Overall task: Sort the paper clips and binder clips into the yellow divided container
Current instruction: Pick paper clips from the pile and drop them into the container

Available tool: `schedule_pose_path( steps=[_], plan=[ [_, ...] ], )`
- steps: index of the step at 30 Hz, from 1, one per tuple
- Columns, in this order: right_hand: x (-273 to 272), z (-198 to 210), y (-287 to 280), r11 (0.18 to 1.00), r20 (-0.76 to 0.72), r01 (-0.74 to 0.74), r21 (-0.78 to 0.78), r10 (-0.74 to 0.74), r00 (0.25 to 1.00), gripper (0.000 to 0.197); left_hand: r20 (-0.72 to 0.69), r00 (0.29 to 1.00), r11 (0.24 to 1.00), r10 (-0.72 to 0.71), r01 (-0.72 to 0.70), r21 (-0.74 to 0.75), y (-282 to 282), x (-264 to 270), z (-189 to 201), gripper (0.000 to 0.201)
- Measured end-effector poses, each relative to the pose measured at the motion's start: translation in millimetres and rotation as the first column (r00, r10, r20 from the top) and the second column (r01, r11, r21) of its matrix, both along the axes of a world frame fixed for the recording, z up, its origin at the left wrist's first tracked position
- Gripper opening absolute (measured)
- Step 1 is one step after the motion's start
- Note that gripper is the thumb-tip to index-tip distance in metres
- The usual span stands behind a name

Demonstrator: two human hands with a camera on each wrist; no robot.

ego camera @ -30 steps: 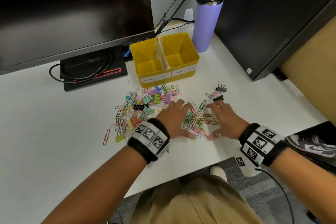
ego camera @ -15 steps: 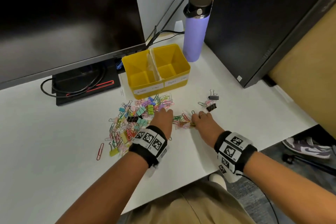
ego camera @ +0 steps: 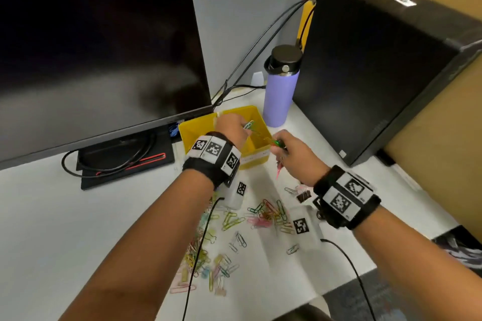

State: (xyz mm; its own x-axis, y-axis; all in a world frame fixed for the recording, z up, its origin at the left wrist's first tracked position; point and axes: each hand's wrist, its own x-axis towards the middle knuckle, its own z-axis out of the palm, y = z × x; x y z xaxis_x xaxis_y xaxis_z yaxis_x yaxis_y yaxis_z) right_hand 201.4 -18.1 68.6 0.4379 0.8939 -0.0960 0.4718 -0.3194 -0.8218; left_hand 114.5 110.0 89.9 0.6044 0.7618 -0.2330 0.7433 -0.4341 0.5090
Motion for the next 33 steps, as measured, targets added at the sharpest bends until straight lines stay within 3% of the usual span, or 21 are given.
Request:
schedule_pose_path(
  steps=[4,6,8,10,12,14,16,17,20,22,25,29,33],
  plan=[
    [25,13,65,0.995,0.11,0.085,-0.052,-0.078,0.991,0.022,-0.182,0.982,0.992,-0.045,0.022,-0.128,23,6,-3,0.031],
    [30,15,86,0.993,0.167,0.063,-0.095,-0.046,0.985,0.026,-0.164,0.985,0.986,-0.051,0.024,-0.162,31,3,0,0.041],
    [30,17,97,0.977,0.176,-0.032,-0.211,0.07,0.982,0.034,-0.072,0.997,0.976,-0.001,-0.015,-0.215,34,-6,6,0.038],
    [27,16,101,0.91,0.222,-0.164,-0.381,0.262,0.939,0.044,0.01,1.0,0.974,0.018,-0.015,-0.227,33,-25,13,0.029],
    [23,16,95,0.866,0.298,-0.251,-0.433,0.4,0.867,0.049,0.045,0.999,0.993,0.024,-0.019,-0.112,28,-53,16,0.023],
    [13,18,76,0.904,0.386,-0.303,-0.301,0.406,0.829,0.04,0.039,0.999,1.0,0.023,-0.024,0.009,15,-86,15,0.02],
    [-4,13,53,0.914,0.413,-0.38,-0.138,0.402,0.817,0.017,-0.042,0.998,0.998,-0.05,0.051,0.022,-2,-117,-4,0.018],
    [-15,8,42,0.886,0.399,-0.439,-0.149,0.46,0.793,0.012,-0.094,0.988,0.993,-0.119,0.118,-0.011,-11,-128,-19,0.021],
    [-49,-22,25,0.735,0.321,-0.532,-0.421,0.669,0.671,0.014,-0.257,0.928,0.962,-0.27,0.246,-0.123,-37,-142,-63,0.048],
    [-65,-37,26,0.729,0.293,-0.481,-0.487,0.656,0.696,0.024,-0.39,0.863,0.944,-0.322,0.327,-0.056,-48,-143,-82,0.057],
    [-74,-55,34,0.745,0.312,-0.453,-0.49,0.634,0.707,0.026,-0.477,0.82,0.909,-0.315,0.405,0.096,-54,-151,-92,0.062],
    [-70,-62,29,0.763,0.28,-0.45,-0.464,0.608,0.743,0.019,-0.493,0.801,0.889,-0.34,0.445,0.11,-55,-171,-91,0.076],
    [-44,-55,15,0.845,0.289,-0.393,-0.364,0.504,0.814,0.015,-0.458,0.827,0.909,-0.326,0.407,0.089,-54,-193,-94,0.08]
  ],
)
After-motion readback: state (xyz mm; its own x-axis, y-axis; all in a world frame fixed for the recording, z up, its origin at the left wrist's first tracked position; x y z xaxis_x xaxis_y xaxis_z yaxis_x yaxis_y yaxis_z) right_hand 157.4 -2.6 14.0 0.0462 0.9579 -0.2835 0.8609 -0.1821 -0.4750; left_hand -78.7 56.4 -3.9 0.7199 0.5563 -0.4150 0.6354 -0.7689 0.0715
